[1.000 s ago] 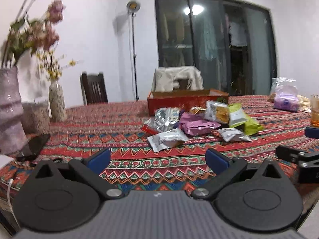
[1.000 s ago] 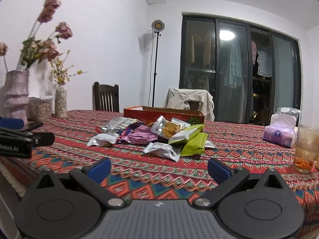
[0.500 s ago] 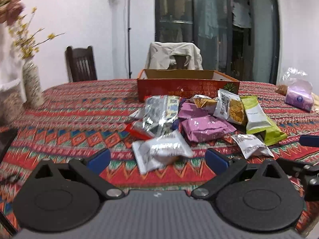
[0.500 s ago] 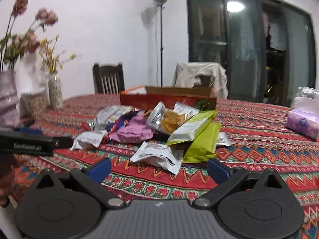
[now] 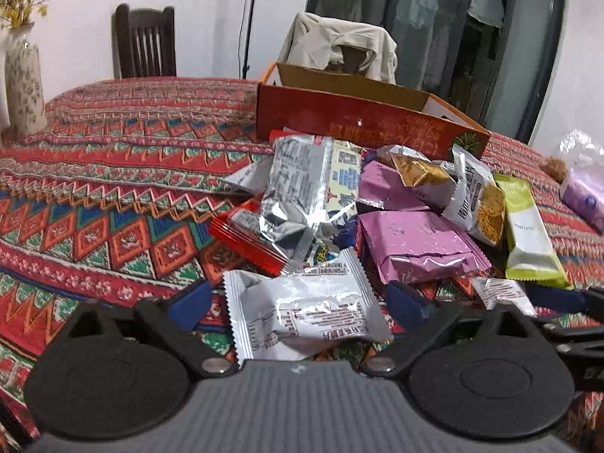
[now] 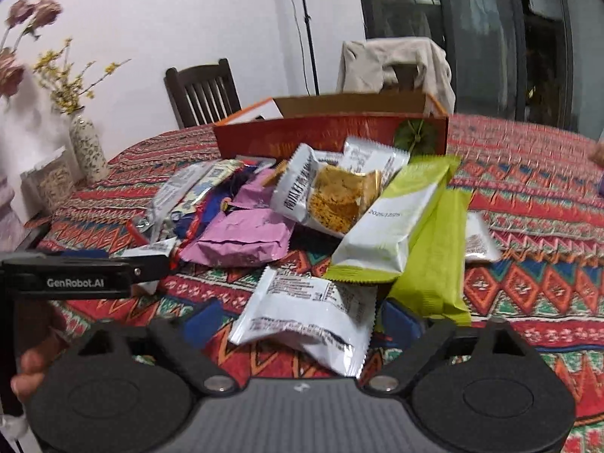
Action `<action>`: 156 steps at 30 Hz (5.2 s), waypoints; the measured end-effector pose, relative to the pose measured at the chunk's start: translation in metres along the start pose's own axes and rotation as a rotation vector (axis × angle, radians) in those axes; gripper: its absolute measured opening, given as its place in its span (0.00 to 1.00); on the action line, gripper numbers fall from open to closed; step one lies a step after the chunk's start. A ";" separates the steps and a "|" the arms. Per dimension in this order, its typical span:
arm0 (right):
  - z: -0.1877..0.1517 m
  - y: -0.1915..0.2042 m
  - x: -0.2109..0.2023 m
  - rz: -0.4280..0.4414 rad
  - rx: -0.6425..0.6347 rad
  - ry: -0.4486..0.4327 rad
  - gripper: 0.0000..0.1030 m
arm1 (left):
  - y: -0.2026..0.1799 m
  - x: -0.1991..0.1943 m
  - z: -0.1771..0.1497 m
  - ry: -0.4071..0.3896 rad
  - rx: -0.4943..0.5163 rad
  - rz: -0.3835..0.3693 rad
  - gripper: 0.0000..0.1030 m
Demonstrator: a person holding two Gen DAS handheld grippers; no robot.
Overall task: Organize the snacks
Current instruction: 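Grasp a white packet with the left tool while the right tool grasps another white packet, then carry both white packets into the cardboard box and open both tools, then withdraw both open tools from the box back toward the snack pile, then grasp a silver-white bar with the left tool while the right tool grasps a green-white bar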
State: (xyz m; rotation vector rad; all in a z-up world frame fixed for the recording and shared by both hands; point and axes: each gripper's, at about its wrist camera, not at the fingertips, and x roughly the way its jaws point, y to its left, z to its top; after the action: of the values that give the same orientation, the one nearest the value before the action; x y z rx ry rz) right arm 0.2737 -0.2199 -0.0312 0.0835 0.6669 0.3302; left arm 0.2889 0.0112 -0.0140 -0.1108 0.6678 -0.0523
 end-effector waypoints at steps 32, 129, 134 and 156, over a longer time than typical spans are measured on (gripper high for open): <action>0.015 -0.002 -0.074 0.082 -0.097 -0.182 0.28 | -0.010 -0.072 0.035 -0.139 -0.026 -0.143 0.21; -0.083 -0.023 -0.133 -0.235 -0.049 -0.307 1.00 | -0.003 -0.105 -0.064 -0.197 0.096 0.041 1.00; -0.068 -0.021 -0.122 -0.221 -0.045 -0.296 0.99 | -0.007 -0.084 -0.047 -0.171 0.125 0.052 0.99; 0.056 -0.014 0.033 -0.286 -0.099 -0.123 0.57 | -0.010 0.055 0.050 -0.128 0.193 -0.014 0.70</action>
State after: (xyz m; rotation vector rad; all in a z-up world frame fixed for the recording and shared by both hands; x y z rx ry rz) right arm 0.3368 -0.2203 -0.0093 -0.0850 0.5311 0.0814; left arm 0.3628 0.0010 -0.0077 0.0663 0.5313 -0.1218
